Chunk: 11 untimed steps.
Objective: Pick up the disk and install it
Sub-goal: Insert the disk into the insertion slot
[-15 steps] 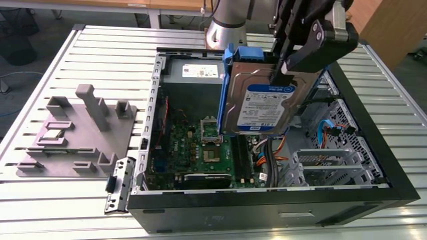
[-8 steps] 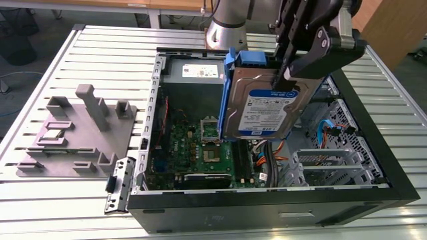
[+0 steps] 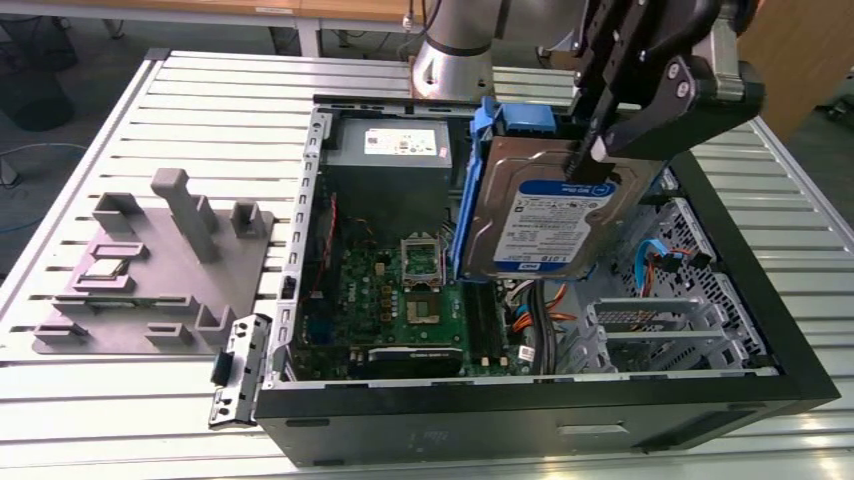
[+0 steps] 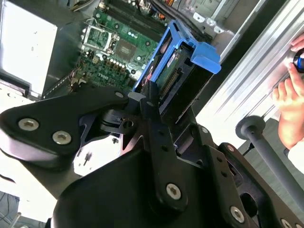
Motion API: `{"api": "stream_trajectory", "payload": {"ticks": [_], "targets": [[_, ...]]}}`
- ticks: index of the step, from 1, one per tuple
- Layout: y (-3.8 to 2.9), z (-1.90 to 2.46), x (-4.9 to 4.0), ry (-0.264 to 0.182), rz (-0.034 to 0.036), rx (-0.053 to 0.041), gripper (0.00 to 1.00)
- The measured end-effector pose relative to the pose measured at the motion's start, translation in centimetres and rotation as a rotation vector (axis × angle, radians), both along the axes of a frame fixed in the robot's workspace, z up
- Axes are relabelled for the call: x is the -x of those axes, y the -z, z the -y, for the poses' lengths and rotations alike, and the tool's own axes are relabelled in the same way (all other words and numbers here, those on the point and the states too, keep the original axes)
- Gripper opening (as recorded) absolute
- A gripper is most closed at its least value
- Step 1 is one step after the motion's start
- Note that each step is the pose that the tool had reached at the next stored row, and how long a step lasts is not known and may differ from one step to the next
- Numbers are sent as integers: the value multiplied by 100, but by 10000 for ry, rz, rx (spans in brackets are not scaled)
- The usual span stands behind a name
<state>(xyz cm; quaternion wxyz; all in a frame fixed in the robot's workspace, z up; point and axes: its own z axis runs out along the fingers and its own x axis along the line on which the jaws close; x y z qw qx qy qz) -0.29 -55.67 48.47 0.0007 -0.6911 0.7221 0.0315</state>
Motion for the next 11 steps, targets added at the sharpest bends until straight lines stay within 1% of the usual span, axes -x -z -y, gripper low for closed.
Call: {"api": "stream_trajectory", "payload": {"ticks": [8,11], "targets": [[4,0,-259,1,-6,0,35],[5,11,-314,0,-6,0,35]]}}
